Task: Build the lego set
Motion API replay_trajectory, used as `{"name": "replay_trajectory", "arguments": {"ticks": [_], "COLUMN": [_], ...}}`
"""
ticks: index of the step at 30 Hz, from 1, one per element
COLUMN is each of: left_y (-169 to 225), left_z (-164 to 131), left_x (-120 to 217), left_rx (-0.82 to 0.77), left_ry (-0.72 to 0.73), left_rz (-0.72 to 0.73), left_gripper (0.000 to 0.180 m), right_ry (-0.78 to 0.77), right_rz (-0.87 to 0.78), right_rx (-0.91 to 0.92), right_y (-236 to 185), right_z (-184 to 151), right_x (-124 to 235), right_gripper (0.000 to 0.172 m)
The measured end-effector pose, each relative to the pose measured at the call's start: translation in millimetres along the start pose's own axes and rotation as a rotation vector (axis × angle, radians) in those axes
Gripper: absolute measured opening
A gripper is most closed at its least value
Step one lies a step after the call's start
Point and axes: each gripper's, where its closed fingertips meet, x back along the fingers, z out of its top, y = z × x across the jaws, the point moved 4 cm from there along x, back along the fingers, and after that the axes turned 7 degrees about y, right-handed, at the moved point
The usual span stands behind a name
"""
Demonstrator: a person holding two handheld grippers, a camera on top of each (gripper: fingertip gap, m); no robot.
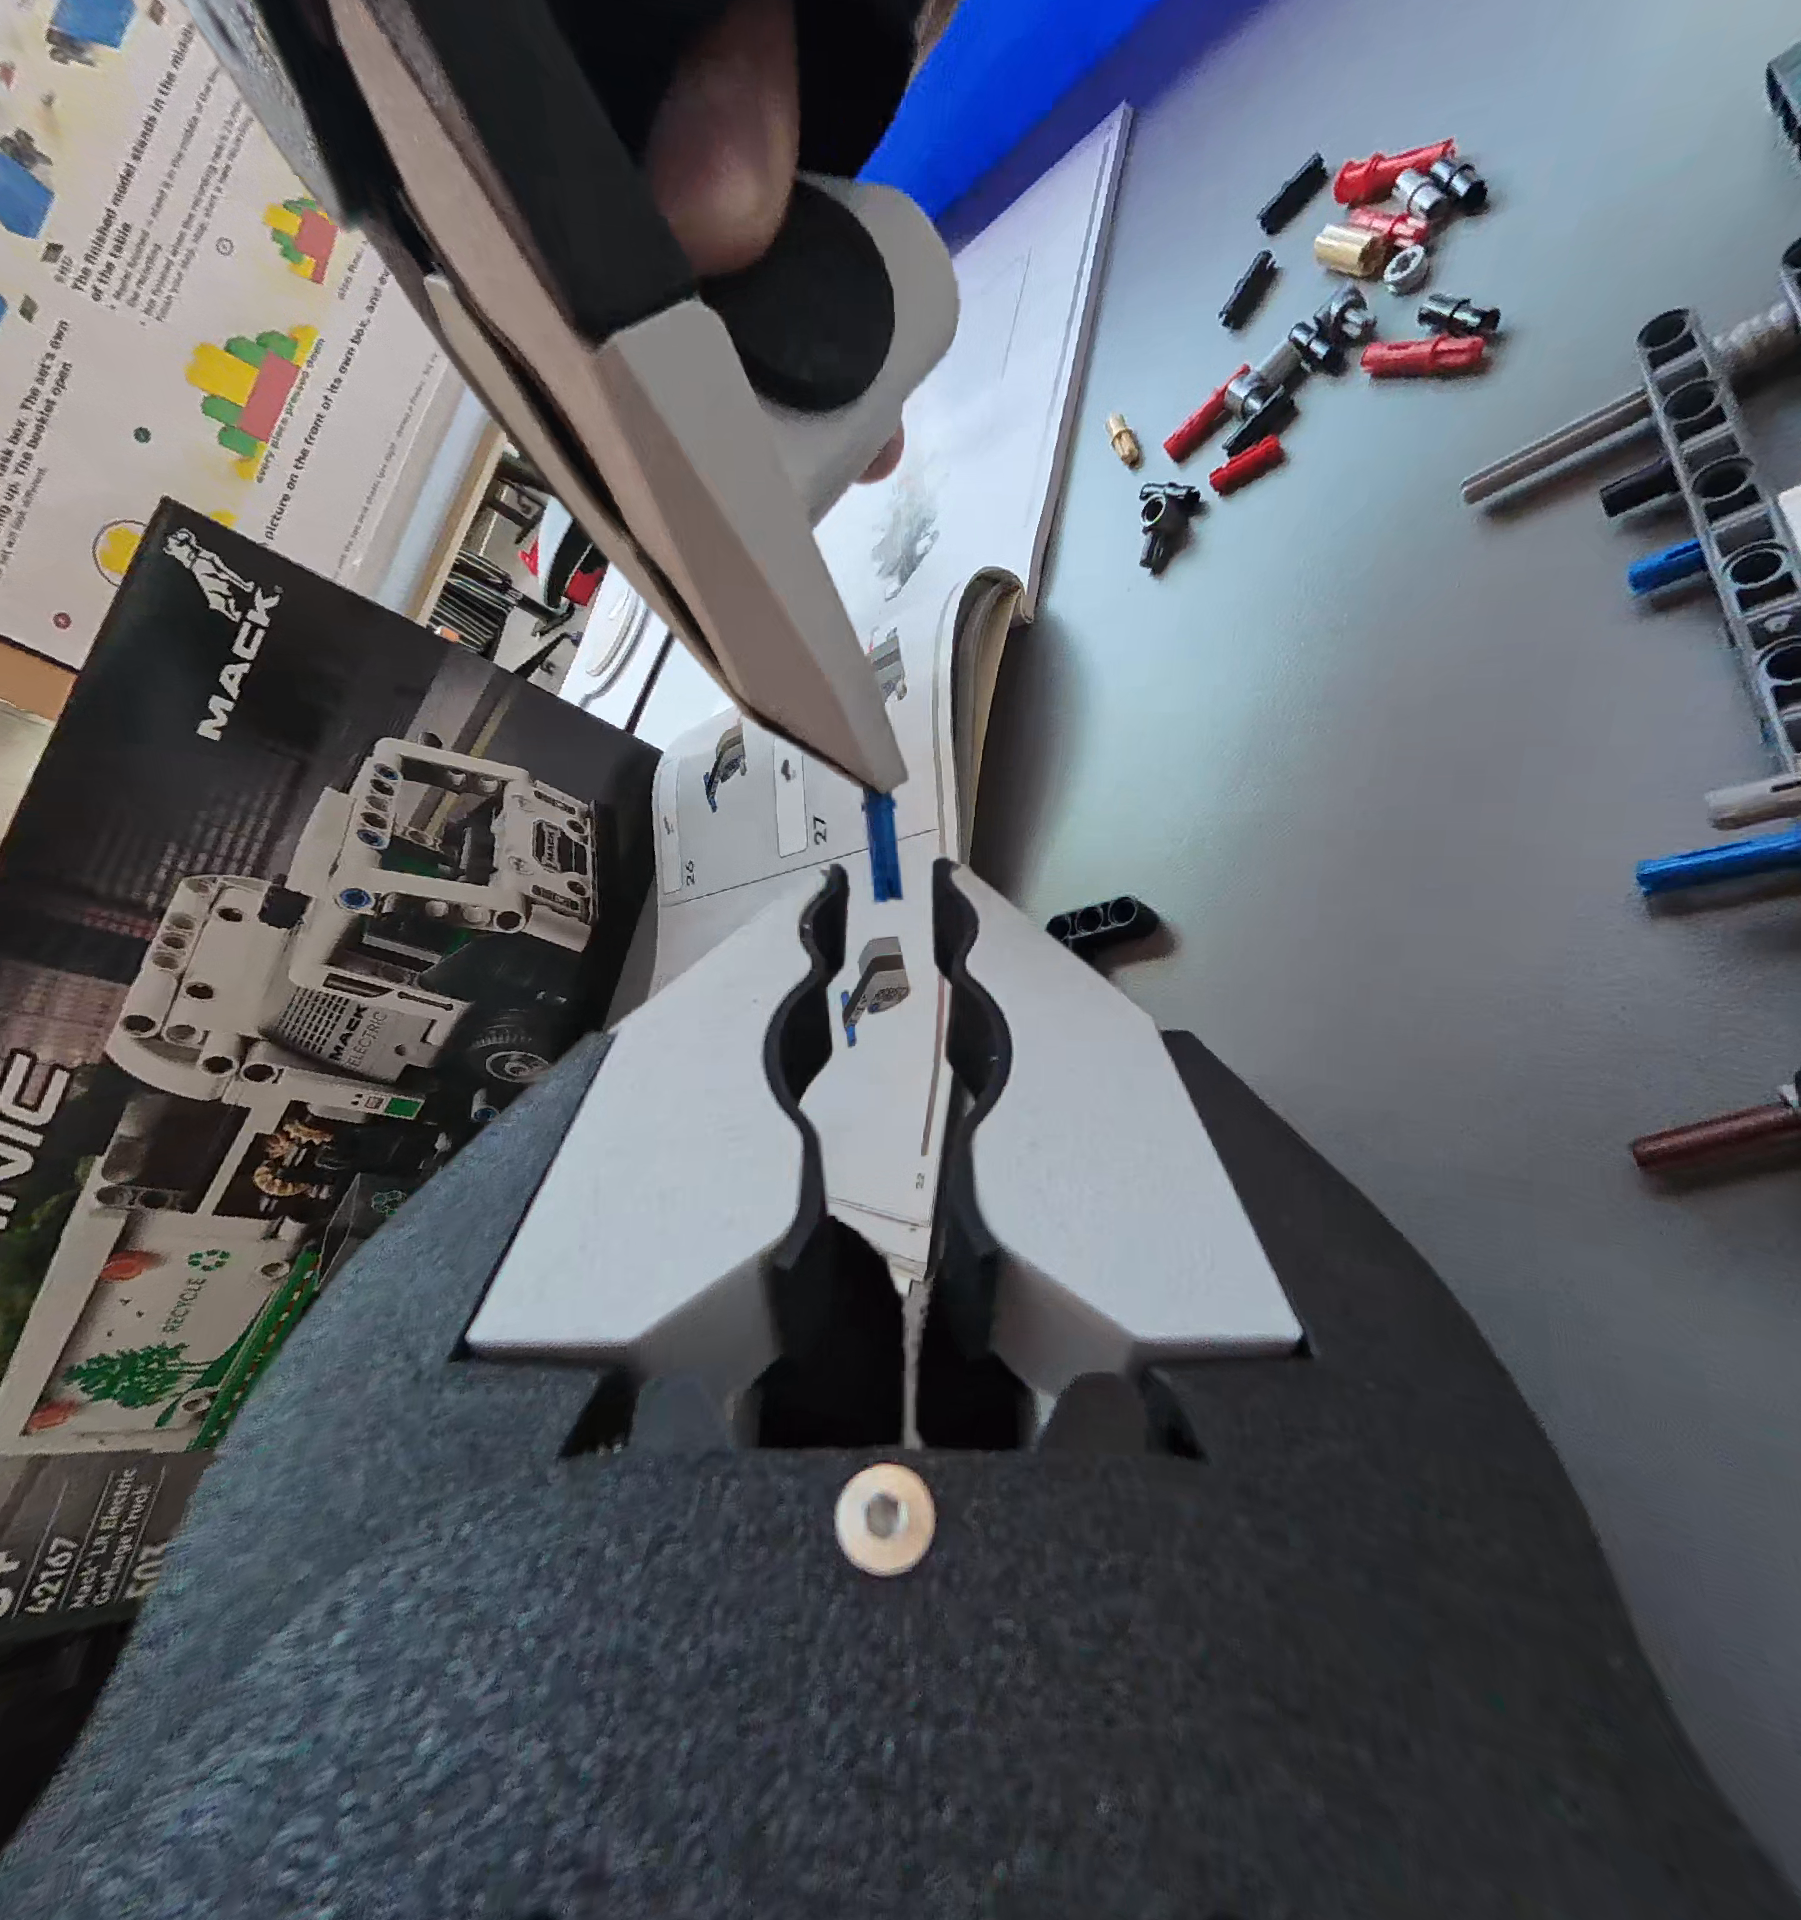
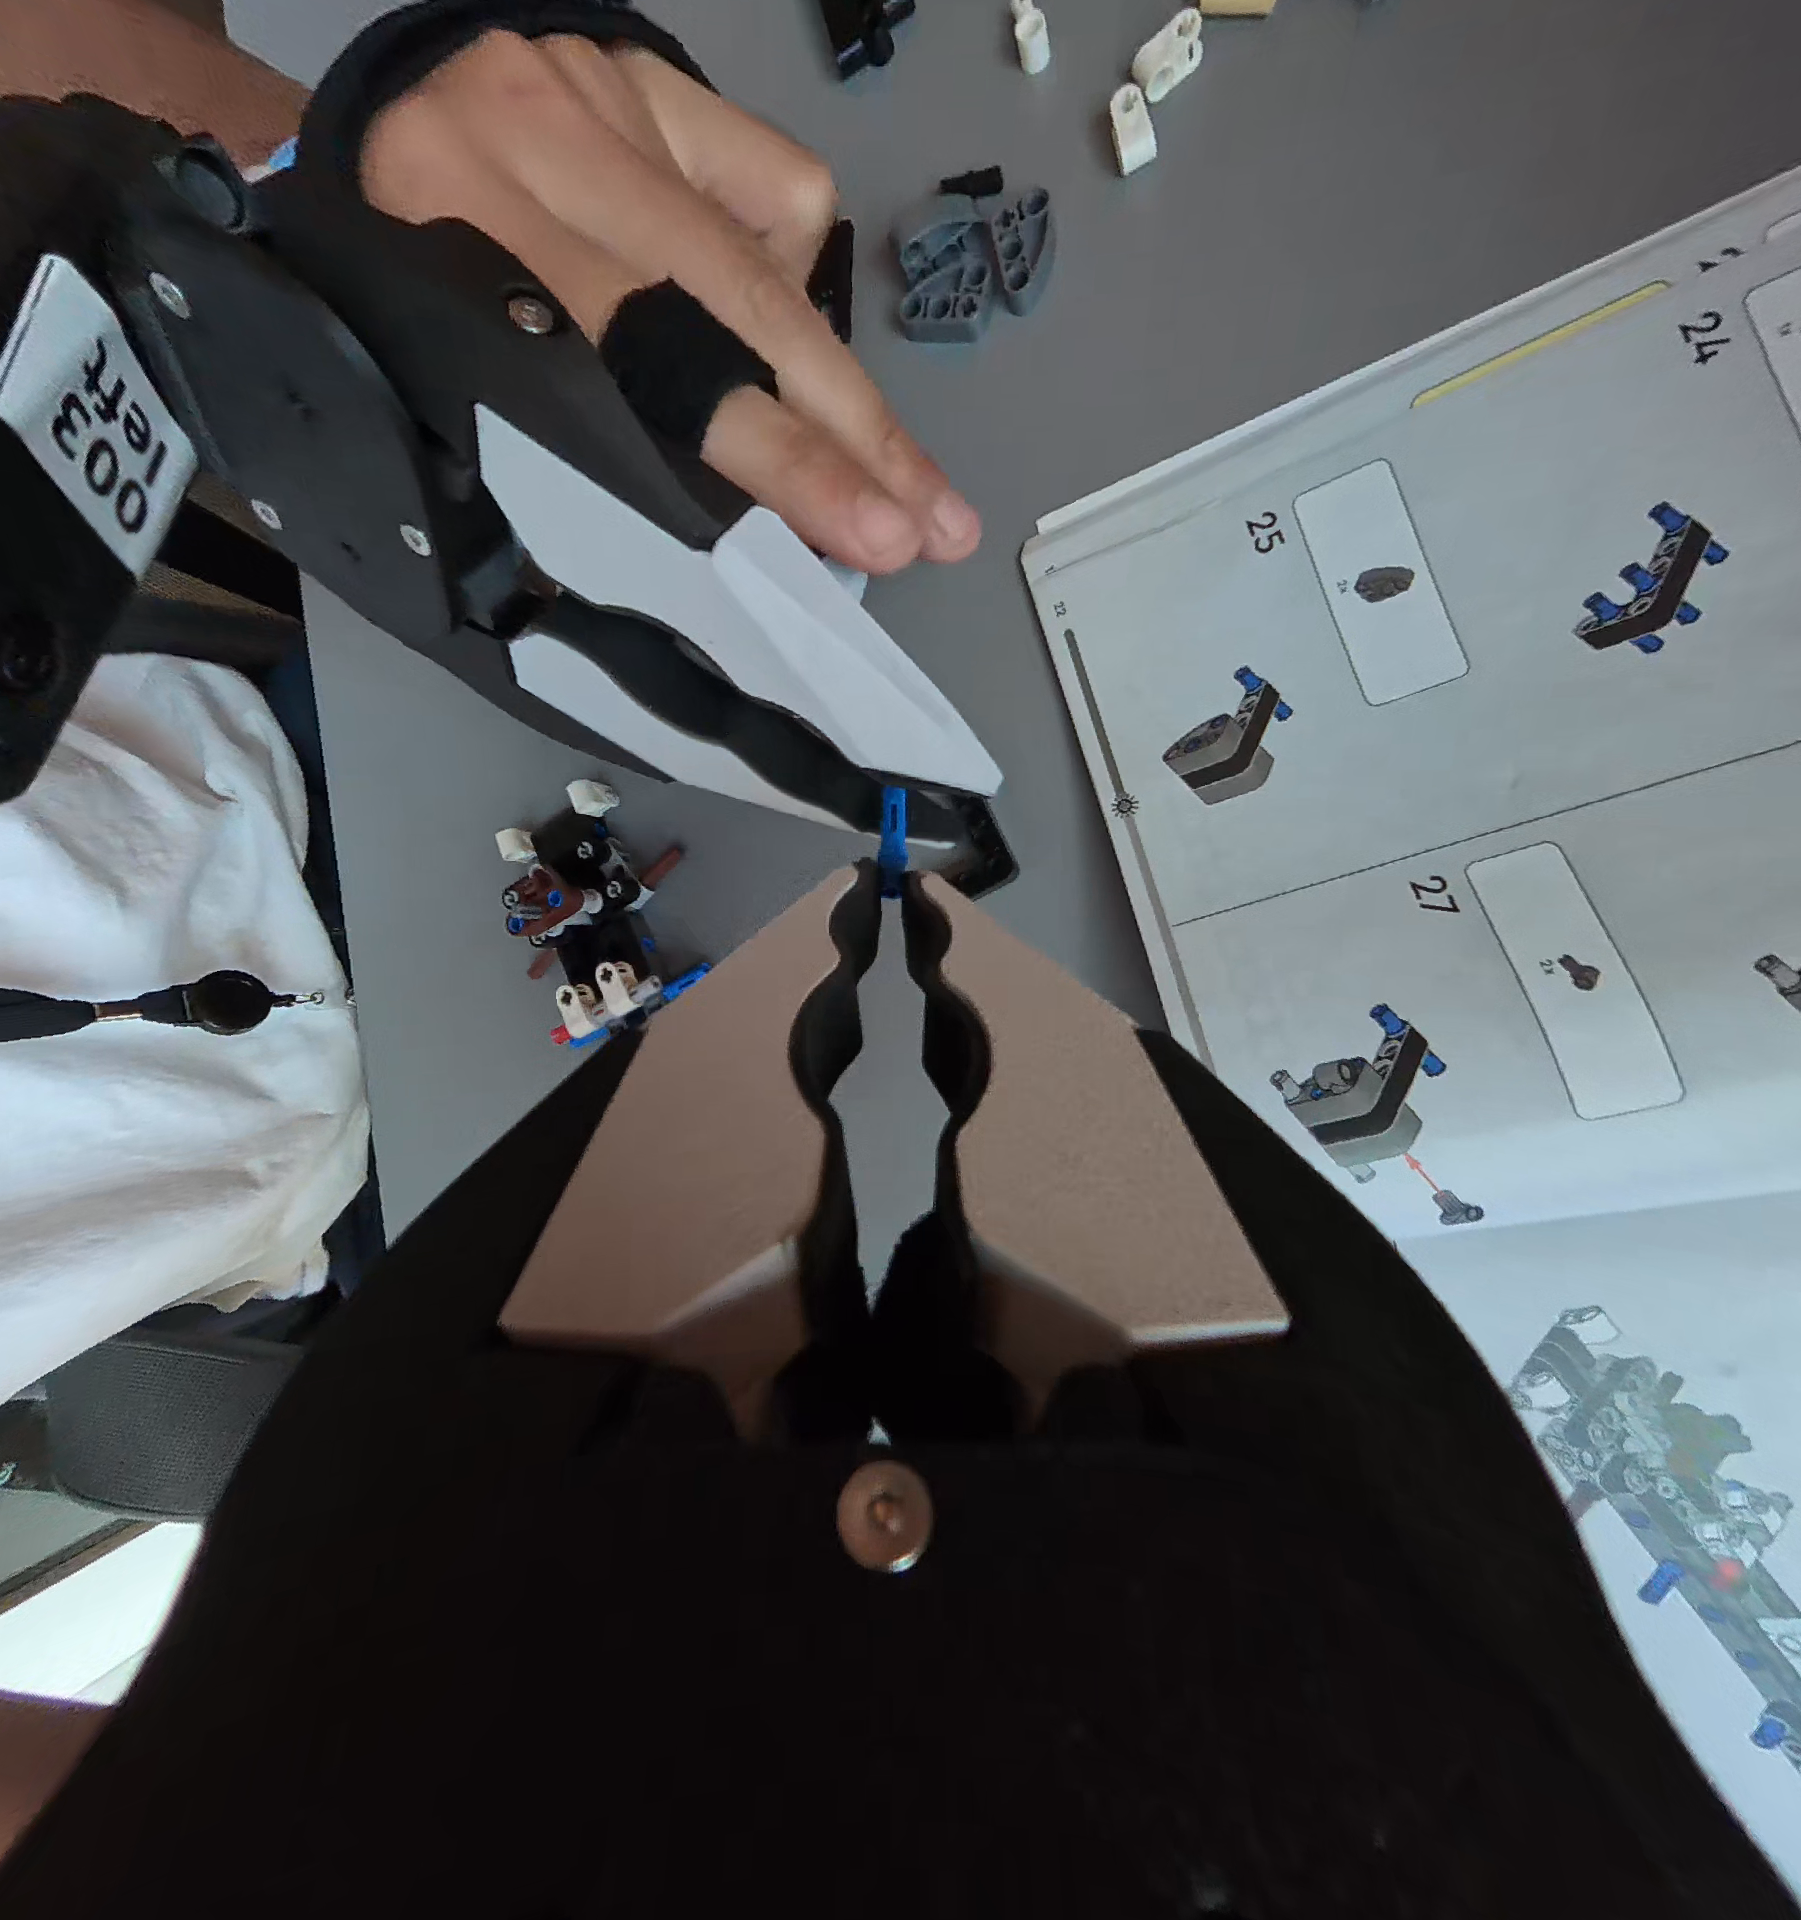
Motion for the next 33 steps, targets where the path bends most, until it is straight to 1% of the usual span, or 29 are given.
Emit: {"name": "replay_trajectory", "arguments": {"ticks": [2, 4, 8, 10, 11, 14, 15, 17, 18, 19, 20, 21, 24, 27, 29, 32, 33], "left_y": [-0.2, -1.3, -10.8, -22.5, -27.7, -37.8, -39.2, -38.9, -37.6, -35.8, -35.1, -34.3, -29.9, -25.5, -22.9, -20.7, -20.3], "left_z": [3.1, 5.5, 4.7, 3.9, 4.4, 10.3, 13.2, 19.8, 23.6, 28.4, 33.2, 37.5, 49.0, 58.4, 62.7, 67.2, 67.5], "left_x": [0.7, 2.5, 4.9, 8.7, 11.1, 17.4, 19.4, 22.8, 24.4, 26.8, 29.4, 31.9, 39.0, 45.6, 49.2, 54.1, 54.9], "left_rx": [-0.004, -0.003, 0.086, 0.152, 0.211, 0.403, 0.434, 0.479, 0.497, 0.512, 0.526, 0.54, 0.568, 0.593, 0.607, 0.644, 0.655], "left_ry": [0.017, 0.032, 0.023, 0.045, 0.075, 0.193, 0.238, 0.325, 0.367, 0.414, 0.46, 0.497, 0.575, 0.633, 0.658, 0.69, 0.693], "left_rz": [0.008, 0.017, 0.031, 0.058, 0.054, 0.0, -0.018, -0.058, -0.083, -0.11, -0.125, -0.143, -0.208, -0.279, -0.321, -0.384, -0.402], "left_gripper": [0.016, 0.003, 0.002, 0.003, 0.002, 0.002, 0.002, 0.002, 0.002, 0.002, 0.002, 0.002, 0.002, 0.001, 0.001, 0.001, 0.001], "right_ry": [-0.014, -0.02, 0.052, 0.18, 0.265, 0.55, 0.628, 0.767, 0.817, 0.849, 0.879, 0.907, 0.932, 0.918, 0.94, 0.951, 0.95], "right_rz": [-0.001, 0.004, -0.018, -0.044, -0.056, -0.081, -0.118, -0.206, -0.202, -0.15, -0.095, -0.051, 0.046, 0.116, 0.144, 0.188, 0.202], "right_rx": [0.014, 0.022, 0.073, 0.14, 0.187, 0.485, 0.52, 0.531, 0.533, 0.52, 0.497, 0.487, 0.482, 0.482, 0.482, 0.523, 0.537], "right_y": [-0.3, -2.3, -3.2, -2.7, -3.3, -10.5, -13.4, -17.8, -23.5, -31.5, -37.8, -42.5, -50.7, -57.5, -61.7, -70.5, -73.3], "right_z": [1.1, 2.0, 9.2, 18.8, 22.9, 24.7, 24.1, 22.4, 21.2, 18.9, 17.5, 16.8, 15.9, 13.2, 14.5, 13.5, 12.5], "right_x": [-2.5, -3.6, -1.4, 2.3, 4.7, 13.0, 17.1, 27.1, 30.7, 32.9, 35.5, 38.4, 36.3, 29.4, 30.0, 30.0, 29.5], "right_gripper": [0.003, 0.003, 0.003, 0.003, 0.003, 0.017, 0.027, 0.027, 0.022, 0.021, 0.024, 0.029, 0.028, 0.02, 0.014, 0.01, 0.004]}}
